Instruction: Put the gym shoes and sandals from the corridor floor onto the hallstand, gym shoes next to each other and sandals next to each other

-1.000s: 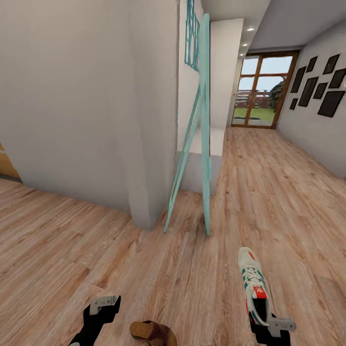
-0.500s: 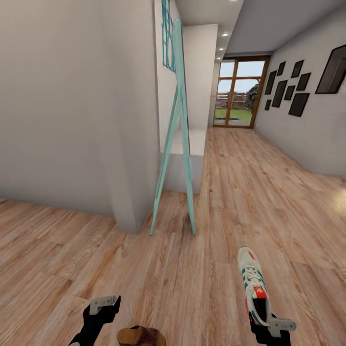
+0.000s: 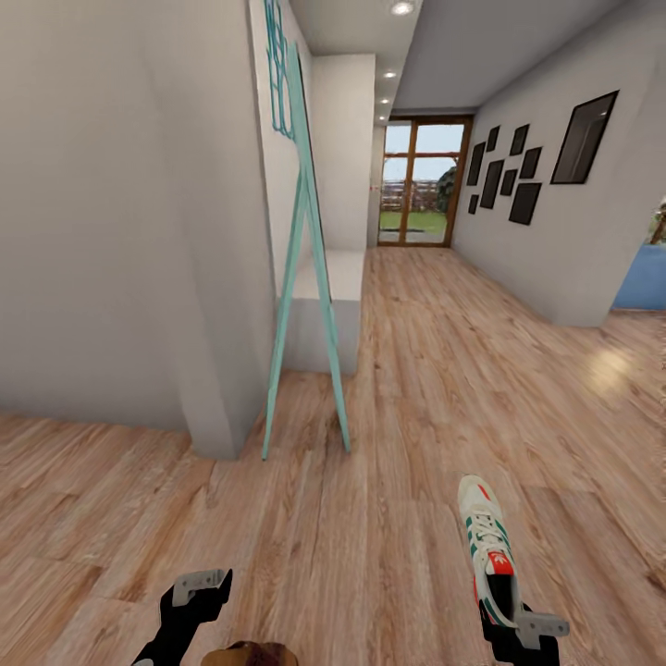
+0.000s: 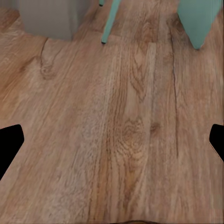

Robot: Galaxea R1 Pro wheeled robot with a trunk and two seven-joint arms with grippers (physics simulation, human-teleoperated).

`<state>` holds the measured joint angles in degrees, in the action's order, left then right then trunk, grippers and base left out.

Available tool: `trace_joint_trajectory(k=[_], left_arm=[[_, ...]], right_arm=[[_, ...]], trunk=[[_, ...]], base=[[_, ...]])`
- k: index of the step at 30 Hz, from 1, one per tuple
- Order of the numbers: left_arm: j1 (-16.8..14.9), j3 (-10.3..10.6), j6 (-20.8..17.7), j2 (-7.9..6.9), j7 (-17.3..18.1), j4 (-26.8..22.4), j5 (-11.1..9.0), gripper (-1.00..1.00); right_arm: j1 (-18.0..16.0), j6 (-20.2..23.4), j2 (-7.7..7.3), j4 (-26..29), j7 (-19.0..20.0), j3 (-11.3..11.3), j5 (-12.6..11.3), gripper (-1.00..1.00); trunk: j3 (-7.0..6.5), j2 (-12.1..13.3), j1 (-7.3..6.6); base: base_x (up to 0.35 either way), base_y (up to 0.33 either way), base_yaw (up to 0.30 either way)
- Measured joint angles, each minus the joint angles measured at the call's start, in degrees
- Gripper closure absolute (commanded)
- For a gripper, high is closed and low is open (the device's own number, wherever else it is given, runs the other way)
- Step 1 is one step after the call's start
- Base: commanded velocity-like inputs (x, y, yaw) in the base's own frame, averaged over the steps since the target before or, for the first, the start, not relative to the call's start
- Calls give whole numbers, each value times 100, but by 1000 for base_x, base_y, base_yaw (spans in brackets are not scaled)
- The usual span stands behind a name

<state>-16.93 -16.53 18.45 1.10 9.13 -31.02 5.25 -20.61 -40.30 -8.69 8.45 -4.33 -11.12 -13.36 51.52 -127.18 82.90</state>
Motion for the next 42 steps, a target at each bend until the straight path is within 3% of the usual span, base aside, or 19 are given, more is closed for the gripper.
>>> trace_joint_trajectory(k=[42], left_arm=[[0, -4, -2, -3, 0, 0, 0, -100]], right_arm=[[-1, 2, 0, 1, 0, 2, 6, 100]], trunk=[[-148, 0, 0]], base=[[39, 36, -201]])
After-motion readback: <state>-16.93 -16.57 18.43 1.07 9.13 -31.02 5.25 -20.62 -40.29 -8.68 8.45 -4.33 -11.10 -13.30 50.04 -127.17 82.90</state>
